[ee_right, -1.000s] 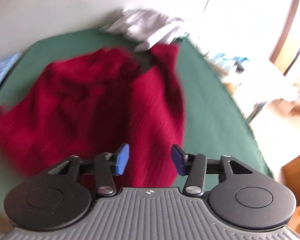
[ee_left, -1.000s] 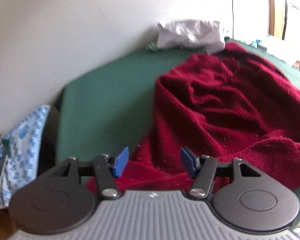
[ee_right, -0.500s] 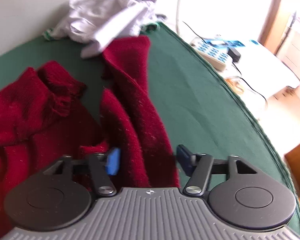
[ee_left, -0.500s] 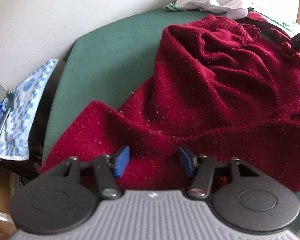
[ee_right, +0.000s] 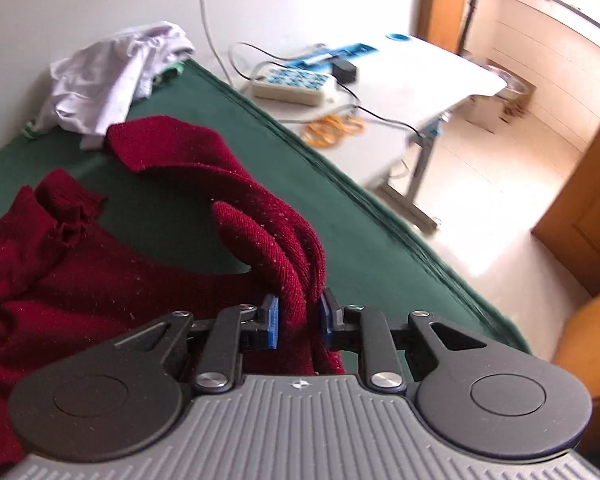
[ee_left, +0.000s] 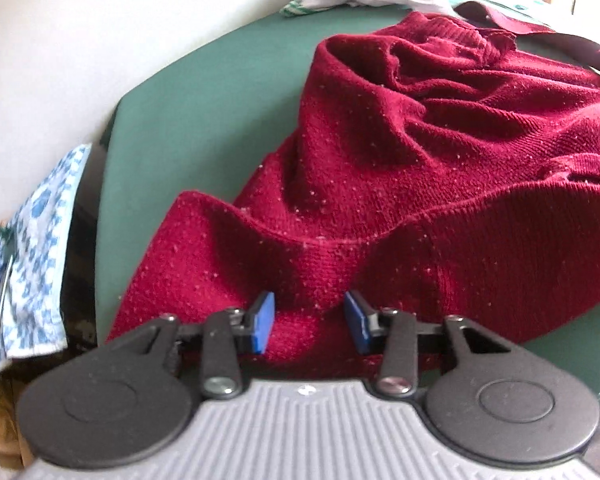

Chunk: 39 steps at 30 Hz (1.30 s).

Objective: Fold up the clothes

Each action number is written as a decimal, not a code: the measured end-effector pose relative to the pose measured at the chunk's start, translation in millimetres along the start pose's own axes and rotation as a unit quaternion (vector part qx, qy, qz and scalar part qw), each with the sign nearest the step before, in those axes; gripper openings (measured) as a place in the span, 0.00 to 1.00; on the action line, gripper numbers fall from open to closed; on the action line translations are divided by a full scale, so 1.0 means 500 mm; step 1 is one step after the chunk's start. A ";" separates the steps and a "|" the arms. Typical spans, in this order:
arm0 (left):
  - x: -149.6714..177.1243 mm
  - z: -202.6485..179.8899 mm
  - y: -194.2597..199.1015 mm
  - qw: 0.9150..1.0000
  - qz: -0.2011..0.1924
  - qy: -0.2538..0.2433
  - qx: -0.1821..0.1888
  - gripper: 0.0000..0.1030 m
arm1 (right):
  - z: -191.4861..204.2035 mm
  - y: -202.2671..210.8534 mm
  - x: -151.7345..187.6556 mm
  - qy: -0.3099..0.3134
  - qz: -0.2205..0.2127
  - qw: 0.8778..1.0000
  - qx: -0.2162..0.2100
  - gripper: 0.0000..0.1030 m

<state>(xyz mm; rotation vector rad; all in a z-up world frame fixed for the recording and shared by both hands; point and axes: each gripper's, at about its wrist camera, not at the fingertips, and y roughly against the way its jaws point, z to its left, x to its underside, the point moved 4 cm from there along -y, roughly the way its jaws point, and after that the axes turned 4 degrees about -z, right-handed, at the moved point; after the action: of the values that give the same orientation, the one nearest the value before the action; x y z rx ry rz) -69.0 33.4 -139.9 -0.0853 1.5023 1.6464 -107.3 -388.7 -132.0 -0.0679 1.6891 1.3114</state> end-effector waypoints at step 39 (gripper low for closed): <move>0.044 -0.152 0.128 0.927 -0.062 -0.297 0.220 0.15 | 0.077 0.222 0.215 0.344 0.054 0.927 -0.138 0.55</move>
<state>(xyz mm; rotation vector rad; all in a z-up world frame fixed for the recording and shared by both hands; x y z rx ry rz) -159.8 -10.4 -123.3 0.5130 1.3112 1.0609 -202.2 -260.9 -125.6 -0.6791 2.0826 1.7295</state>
